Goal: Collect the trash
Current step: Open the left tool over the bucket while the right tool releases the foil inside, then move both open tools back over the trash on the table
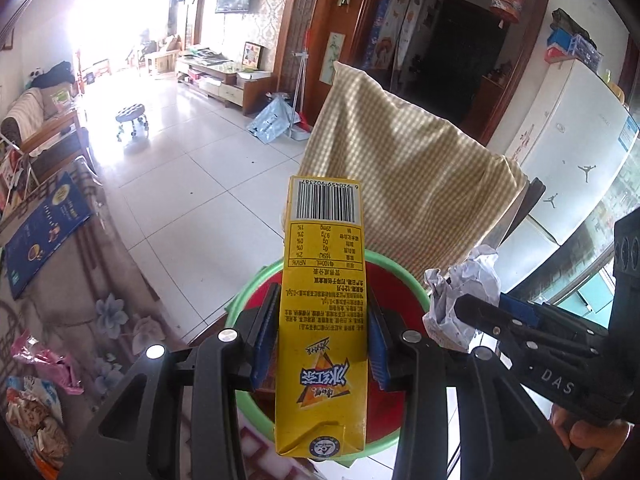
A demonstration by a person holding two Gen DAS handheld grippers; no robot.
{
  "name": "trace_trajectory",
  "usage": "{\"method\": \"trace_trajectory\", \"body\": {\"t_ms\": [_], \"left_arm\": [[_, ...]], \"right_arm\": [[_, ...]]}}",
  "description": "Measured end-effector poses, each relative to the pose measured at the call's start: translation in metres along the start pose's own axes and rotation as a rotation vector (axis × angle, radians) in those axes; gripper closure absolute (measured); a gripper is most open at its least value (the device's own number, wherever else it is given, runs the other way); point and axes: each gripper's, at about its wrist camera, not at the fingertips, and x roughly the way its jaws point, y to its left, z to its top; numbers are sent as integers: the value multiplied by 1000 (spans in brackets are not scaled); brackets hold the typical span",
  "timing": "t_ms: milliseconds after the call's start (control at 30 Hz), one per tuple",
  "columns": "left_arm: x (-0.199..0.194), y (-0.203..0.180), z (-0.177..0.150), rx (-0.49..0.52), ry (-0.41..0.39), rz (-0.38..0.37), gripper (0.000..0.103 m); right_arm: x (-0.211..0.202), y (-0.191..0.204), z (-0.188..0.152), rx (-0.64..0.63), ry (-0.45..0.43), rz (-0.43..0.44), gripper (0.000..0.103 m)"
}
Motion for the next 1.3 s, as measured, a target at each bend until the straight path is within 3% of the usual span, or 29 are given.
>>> {"method": "trace_trajectory", "body": {"t_ms": [133, 167, 200, 267, 467, 567, 733, 1033, 1300], "left_arm": [[7, -8, 1, 7, 15, -11, 66], [9, -7, 1, 5, 15, -10, 62], [9, -7, 1, 4, 12, -12, 50], [7, -5, 1, -3, -5, -20, 44], [-2, -1, 0, 8, -24, 2, 44], [-6, 6, -2, -2, -26, 12, 44], [-17, 22, -12, -30, -29, 41, 44], [-59, 79, -45, -157, -61, 133, 44], [-109, 169, -109, -403, -62, 313, 44]], "right_arm": [[0, -6, -1, 14, 4, -4, 67], [-1, -7, -1, 16, 5, -2, 66], [0, -8, -1, 17, 5, 0, 65], [0, -10, 0, 24, 2, -2, 60], [1, -11, 0, 39, 4, 0, 56], [2, -9, 1, 31, 3, 0, 47], [4, 0, 2, 19, 3, 8, 46], [20, 42, 1, -46, 40, 61, 46], [45, 104, -7, -163, 108, 145, 46]]}}
